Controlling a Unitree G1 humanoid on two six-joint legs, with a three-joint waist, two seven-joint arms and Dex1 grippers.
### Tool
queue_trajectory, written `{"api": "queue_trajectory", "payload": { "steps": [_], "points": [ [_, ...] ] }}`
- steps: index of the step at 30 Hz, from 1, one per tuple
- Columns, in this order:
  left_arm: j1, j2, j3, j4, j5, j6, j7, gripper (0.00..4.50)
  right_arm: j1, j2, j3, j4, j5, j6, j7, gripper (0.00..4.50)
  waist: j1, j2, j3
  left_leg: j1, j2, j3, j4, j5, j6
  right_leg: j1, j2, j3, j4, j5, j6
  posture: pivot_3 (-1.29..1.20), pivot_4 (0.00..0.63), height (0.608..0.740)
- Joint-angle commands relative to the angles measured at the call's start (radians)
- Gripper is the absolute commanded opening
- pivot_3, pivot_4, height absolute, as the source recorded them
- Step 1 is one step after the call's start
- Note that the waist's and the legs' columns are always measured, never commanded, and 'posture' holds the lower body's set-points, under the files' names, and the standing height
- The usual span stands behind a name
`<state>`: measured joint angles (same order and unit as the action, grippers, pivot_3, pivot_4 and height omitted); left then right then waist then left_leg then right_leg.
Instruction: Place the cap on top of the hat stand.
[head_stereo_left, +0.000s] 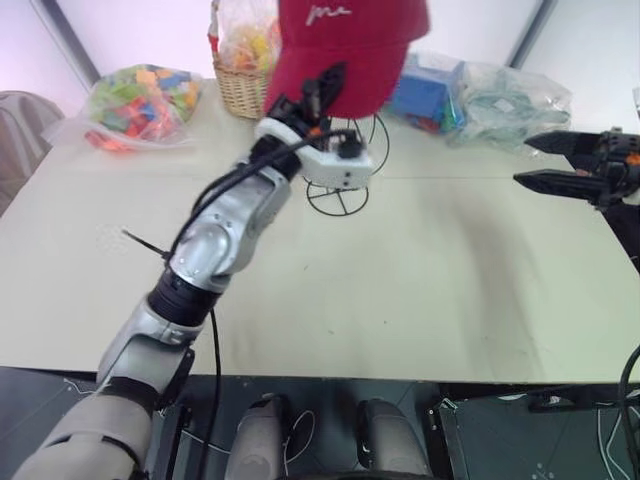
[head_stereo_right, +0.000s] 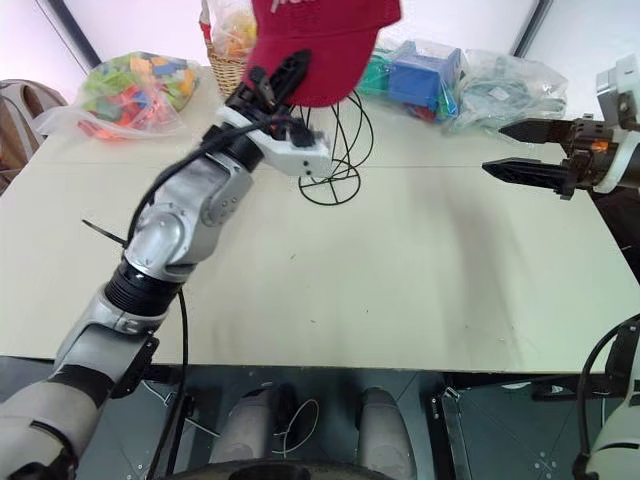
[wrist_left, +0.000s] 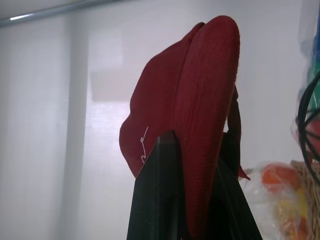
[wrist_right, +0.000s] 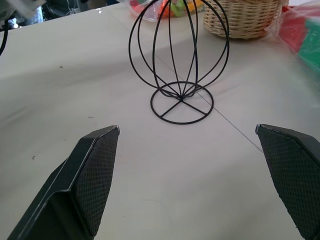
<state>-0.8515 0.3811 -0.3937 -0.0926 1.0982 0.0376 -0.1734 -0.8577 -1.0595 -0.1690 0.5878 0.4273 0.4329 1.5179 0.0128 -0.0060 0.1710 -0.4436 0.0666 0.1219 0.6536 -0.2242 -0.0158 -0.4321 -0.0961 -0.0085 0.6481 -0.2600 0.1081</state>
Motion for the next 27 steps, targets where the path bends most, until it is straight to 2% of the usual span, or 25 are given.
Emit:
{"api": "queue_trajectory", "payload": {
  "steps": [1,7,16,22,27],
  "points": [
    [0.021,-0.015,-0.045,0.016,0.070,0.020,-0.002,0.03,0.002,-0.006,-0.046,-0.051,0.030,0.005,-0.012,4.50,-0.002,0.000,0.000,0.000,0.000,0.000,0.000,0.000,0.000,0.000,0.000,0.000,0.000,0.000,0.000,0.00,0.150,0.740],
    [0.047,-0.024,-0.077,0.026,0.143,0.045,-0.024,0.03,0.021,-0.001,-0.060,-0.079,0.050,0.024,-0.029,4.50,0.000,0.000,0.000,0.000,0.000,-0.001,0.000,0.000,0.000,0.000,0.000,0.000,0.000,0.000,0.000,0.00,0.150,0.740],
    [0.117,-0.005,-0.114,0.052,0.166,0.050,-0.117,0.03,0.056,0.010,-0.082,-0.101,0.074,0.033,-0.056,4.50,-0.001,0.000,0.000,0.000,0.000,-0.001,0.000,0.000,0.001,0.000,0.000,0.000,0.000,0.000,0.000,0.00,0.150,0.740],
    [0.142,-0.041,-0.158,0.046,0.198,0.055,-0.184,0.03,0.071,0.016,-0.089,-0.120,0.089,0.040,-0.073,4.50,0.000,0.000,0.000,0.001,0.000,-0.002,0.000,-0.001,0.001,0.001,0.000,0.000,0.001,0.000,0.000,0.00,0.150,0.740],
    [0.156,-0.068,-0.172,0.047,0.189,0.044,-0.237,0.03,0.079,0.014,-0.092,-0.128,0.098,0.045,-0.083,4.50,0.001,0.001,-0.001,0.001,0.000,-0.003,0.007,-0.005,0.009,0.004,0.000,0.000,0.001,0.000,0.000,0.00,0.150,0.740]
  ]
}}
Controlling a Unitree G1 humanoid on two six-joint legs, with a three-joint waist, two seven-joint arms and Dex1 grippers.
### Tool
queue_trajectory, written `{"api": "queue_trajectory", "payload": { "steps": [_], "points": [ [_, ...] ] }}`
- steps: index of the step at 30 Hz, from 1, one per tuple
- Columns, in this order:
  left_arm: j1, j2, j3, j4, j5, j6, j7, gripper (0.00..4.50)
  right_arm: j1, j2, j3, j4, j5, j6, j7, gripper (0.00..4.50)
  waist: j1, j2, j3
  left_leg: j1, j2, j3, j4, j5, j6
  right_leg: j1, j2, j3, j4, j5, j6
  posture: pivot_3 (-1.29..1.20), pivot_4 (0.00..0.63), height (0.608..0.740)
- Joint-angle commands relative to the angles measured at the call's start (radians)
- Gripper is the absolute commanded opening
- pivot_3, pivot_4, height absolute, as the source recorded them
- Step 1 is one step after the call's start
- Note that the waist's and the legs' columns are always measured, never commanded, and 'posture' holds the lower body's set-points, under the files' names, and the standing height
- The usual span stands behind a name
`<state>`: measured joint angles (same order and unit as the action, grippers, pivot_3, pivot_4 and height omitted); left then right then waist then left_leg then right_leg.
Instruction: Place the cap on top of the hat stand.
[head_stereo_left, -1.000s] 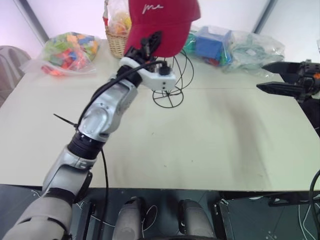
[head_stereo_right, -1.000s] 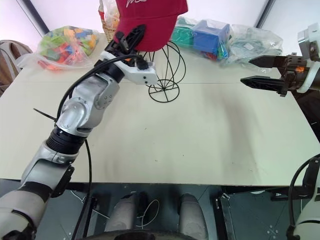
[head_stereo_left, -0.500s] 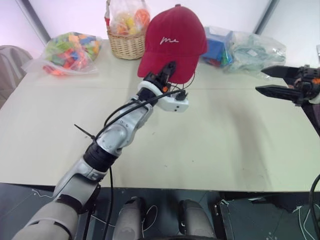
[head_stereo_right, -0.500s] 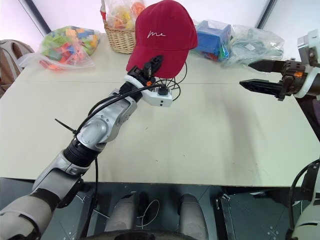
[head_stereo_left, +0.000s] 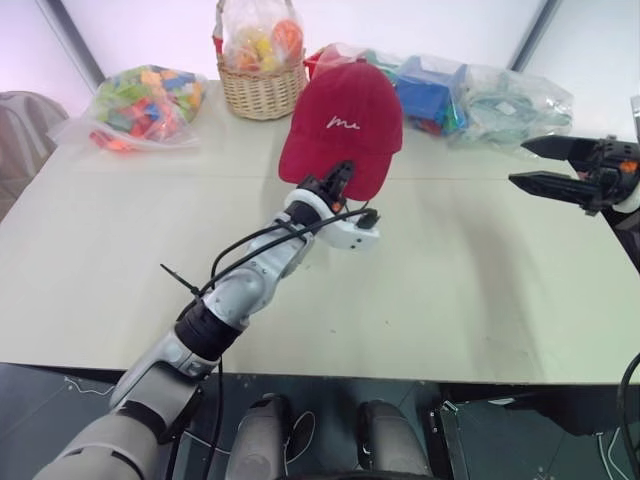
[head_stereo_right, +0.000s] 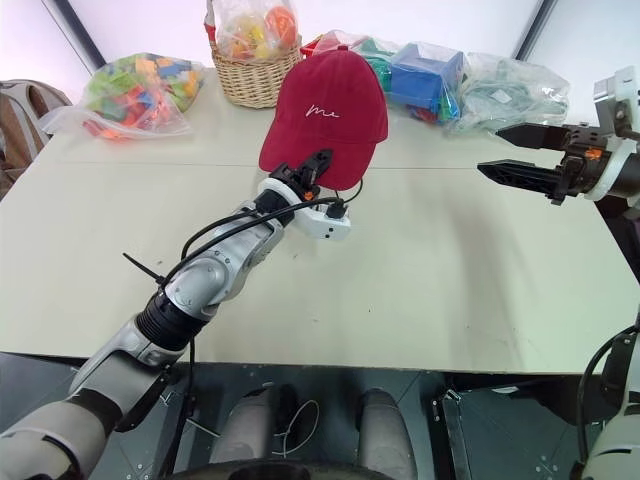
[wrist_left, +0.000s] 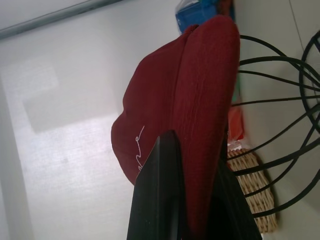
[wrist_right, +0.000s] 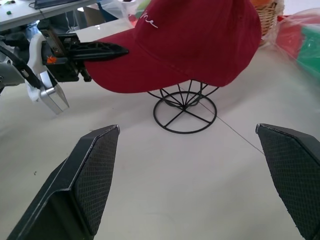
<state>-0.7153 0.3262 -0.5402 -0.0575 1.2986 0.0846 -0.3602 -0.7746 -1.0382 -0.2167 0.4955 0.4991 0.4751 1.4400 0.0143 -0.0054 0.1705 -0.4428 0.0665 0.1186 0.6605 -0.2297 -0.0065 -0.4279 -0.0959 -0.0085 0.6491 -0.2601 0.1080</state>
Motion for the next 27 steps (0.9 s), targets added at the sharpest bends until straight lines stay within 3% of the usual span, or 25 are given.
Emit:
{"api": "queue_trajectory", "payload": {
  "steps": [1,8,24,27],
  "points": [
    [0.027,-0.016,-0.027,0.009,-0.012,-0.005,-0.061,0.03,-0.003,-0.008,-0.045,-0.038,0.027,0.003,-0.008,4.50,0.000,0.000,0.000,0.000,0.000,0.000,0.001,-0.001,0.002,0.001,0.000,0.000,0.000,0.000,0.000,0.00,0.150,0.740],
    [0.084,-0.060,-0.012,0.009,-0.014,0.043,-0.120,0.03,0.019,-0.012,-0.053,-0.059,0.043,0.015,-0.024,4.50,0.000,0.000,0.000,0.000,0.000,-0.001,0.004,-0.003,0.005,0.002,0.000,0.000,0.000,0.000,0.000,0.00,0.150,0.740],
    [0.078,-0.144,0.014,0.071,-0.073,0.074,0.021,0.03,0.033,-0.005,-0.059,-0.101,0.054,0.044,-0.044,4.50,-0.001,0.000,0.000,0.000,0.000,-0.002,0.004,-0.003,0.005,0.002,0.000,0.000,0.000,0.000,0.000,0.00,0.150,0.740],
    [0.077,-0.145,0.016,0.068,-0.083,0.074,0.039,1.02,0.037,-0.005,-0.059,-0.108,0.057,0.045,-0.048,4.50,-0.001,0.000,0.000,0.000,0.000,-0.002,0.004,-0.003,0.005,0.002,0.000,0.000,0.000,0.000,0.000,0.00,0.150,0.740]
  ]
}}
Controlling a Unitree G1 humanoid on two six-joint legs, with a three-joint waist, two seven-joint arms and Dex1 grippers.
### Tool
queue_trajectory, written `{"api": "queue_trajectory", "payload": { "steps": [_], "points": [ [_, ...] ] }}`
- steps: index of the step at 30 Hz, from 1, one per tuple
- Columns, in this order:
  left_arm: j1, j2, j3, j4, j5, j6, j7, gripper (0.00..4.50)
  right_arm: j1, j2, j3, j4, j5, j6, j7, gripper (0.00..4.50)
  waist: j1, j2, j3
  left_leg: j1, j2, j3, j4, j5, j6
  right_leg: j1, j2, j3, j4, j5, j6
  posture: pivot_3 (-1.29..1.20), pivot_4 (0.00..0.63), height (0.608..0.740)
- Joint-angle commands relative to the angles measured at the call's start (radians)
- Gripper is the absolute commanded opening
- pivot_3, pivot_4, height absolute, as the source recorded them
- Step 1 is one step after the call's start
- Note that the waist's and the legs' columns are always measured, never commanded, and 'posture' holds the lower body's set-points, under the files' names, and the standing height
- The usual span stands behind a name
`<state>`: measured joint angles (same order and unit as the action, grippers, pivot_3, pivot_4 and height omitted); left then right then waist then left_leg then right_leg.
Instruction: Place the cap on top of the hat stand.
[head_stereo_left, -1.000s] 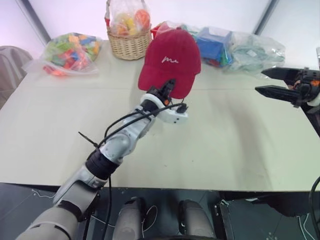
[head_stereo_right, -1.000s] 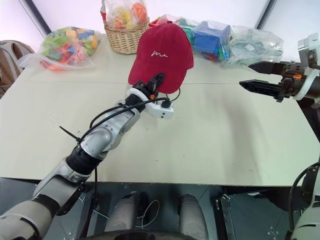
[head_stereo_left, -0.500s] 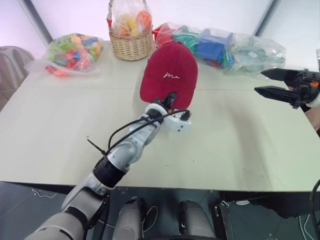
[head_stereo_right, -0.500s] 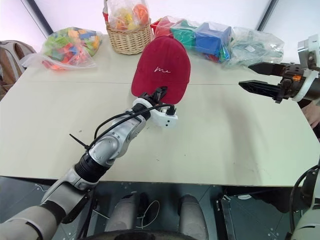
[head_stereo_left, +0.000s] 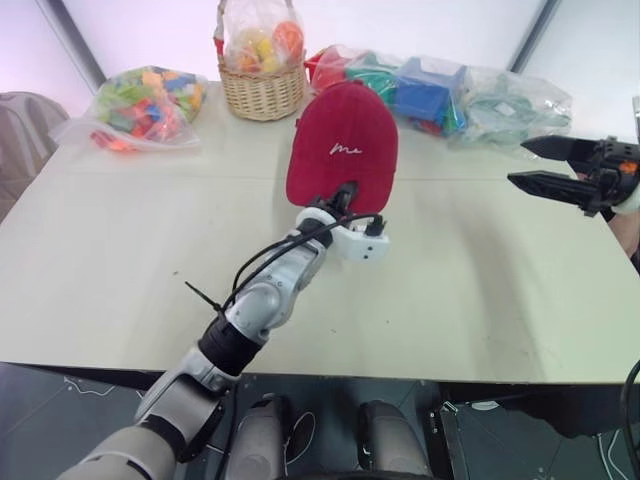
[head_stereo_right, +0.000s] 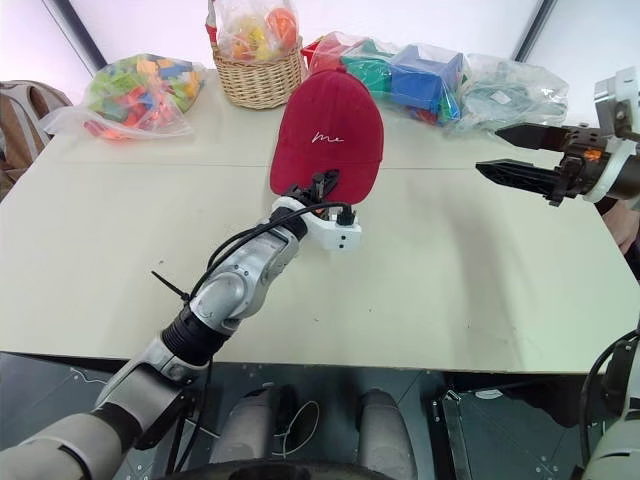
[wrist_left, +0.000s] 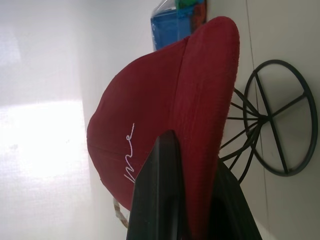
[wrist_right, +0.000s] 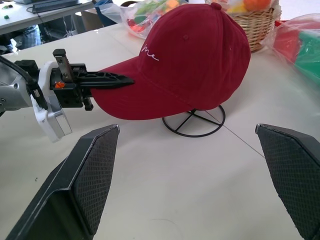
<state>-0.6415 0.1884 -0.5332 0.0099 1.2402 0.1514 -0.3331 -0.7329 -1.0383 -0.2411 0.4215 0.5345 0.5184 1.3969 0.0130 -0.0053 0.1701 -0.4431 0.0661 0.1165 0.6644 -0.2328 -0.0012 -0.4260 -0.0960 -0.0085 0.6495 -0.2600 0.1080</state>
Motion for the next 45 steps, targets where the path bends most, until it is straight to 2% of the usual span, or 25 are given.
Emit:
{"api": "queue_trajectory", "payload": {
  "steps": [1,6,7,15,21,28,30,33,36,38,41,45],
  "points": [
    [0.002,-0.006,0.010,0.000,-0.028,0.007,0.016,1.50,-0.005,-0.004,-0.035,-0.035,0.022,0.002,-0.007,4.50,0.000,0.000,0.000,0.000,0.000,0.000,0.000,0.000,0.000,0.000,0.000,0.000,0.000,0.000,0.000,0.00,0.150,0.740],
    [-0.003,0.003,0.009,0.000,-0.038,0.001,0.031,4.12,0.001,-0.001,-0.037,-0.046,0.027,0.006,-0.015,4.50,0.000,0.000,0.000,0.000,0.000,0.000,0.000,0.000,0.000,0.000,0.000,0.000,0.000,0.000,0.000,0.00,0.150,0.740],
    [-0.003,0.004,0.009,-0.004,-0.041,-0.002,0.037,4.45,0.004,-0.001,-0.038,-0.048,0.029,0.008,-0.016,4.50,0.000,0.000,0.000,0.000,0.000,0.000,0.000,0.000,0.000,0.000,0.000,0.000,0.000,0.000,0.000,0.00,0.150,0.740],
    [0.014,0.039,0.021,-0.068,-0.083,-0.028,0.019,4.45,0.011,-0.001,-0.037,-0.061,0.038,0.018,-0.028,4.50,0.000,0.000,0.000,0.000,0.000,0.000,0.000,0.000,0.001,0.000,0.000,0.000,0.000,0.000,0.000,0.00,0.150,0.740],
    [0.071,0.090,0.073,-0.238,-0.179,-0.022,-0.111,4.45,0.006,0.006,-0.027,-0.054,0.033,0.015,-0.031,4.50,-0.001,0.000,0.000,0.000,0.000,0.000,0.000,0.000,0.001,0.000,0.000,0.000,0.000,0.000,0.000,0.00,0.150,0.740],
    [0.173,0.152,0.190,-0.467,-0.310,0.026,-0.291,4.45,-0.010,0.014,-0.018,-0.031,0.020,0.004,-0.028,4.50,-0.003,0.000,0.000,0.000,0.000,-0.001,0.000,0.000,0.001,0.000,0.000,0.000,0.000,0.000,0.000,0.00,0.150,0.740],
    [0.206,0.158,0.295,-0.563,-0.422,0.112,-0.385,4.45,-0.019,0.002,-0.020,-0.008,0.016,-0.001,-0.017,4.50,-0.003,0.000,0.000,0.000,0.000,-0.001,0.000,0.000,0.001,0.000,0.000,0.000,0.000,0.000,0.000,0.00,0.150,0.740],
    [0.223,0.137,0.417,-0.658,-0.576,0.344,-0.562,4.45,-0.027,-0.023,-0.020,0.031,0.003,-0.014,0.006,4.50,-0.003,0.000,0.000,0.000,0.000,-0.001,0.000,0.000,0.001,0.000,0.001,0.000,0.000,0.000,0.000,0.00,0.150,0.740],
    [0.144,0.151,0.605,-0.685,-0.683,0.701,-0.677,4.45,-0.041,-0.053,-0.016,0.087,-0.018,-0.029,0.036,4.50,-0.003,-0.001,0.000,-0.001,0.000,-0.001,0.000,0.000,0.001,0.000,0.001,0.000,0.000,0.000,0.000,0.00,0.150,0.740],
    [0.083,0.178,0.750,-0.662,-0.766,0.829,-0.684,4.45,-0.050,-0.059,-0.010,0.118,-0.030,-0.038,0.047,4.50,-0.005,-0.002,0.001,-0.001,0.000,-0.002,0.000,0.000,0.001,0.000,0.001,0.000,0.000,0.000,0.000,0.00,0.150,0.740],
    [0.049,0.225,0.905,-0.617,-0.871,0.885,-0.650,4.45,-0.063,-0.050,0.001,0.161,-0.048,-0.052,0.052,4.50,-0.016,-0.002,0.001,-0.001,0.000,-0.004,0.000,0.000,0.001,0.000,0.002,0.000,-0.001,-0.001,0.001,0.00,0.150,0.740],
    [0.131,0.260,1.036,-0.588,-0.986,0.886,-0.611,4.45,-0.055,-0.027,0.014,0.206,-0.068,-0.069,0.058,4.50,-0.029,-0.002,0.001,0.000,0.000,-0.006,0.000,0.000,0.000,0.001,0.003,0.000,-0.001,-0.001,0.002,0.00,0.150,0.740]
  ]
}}
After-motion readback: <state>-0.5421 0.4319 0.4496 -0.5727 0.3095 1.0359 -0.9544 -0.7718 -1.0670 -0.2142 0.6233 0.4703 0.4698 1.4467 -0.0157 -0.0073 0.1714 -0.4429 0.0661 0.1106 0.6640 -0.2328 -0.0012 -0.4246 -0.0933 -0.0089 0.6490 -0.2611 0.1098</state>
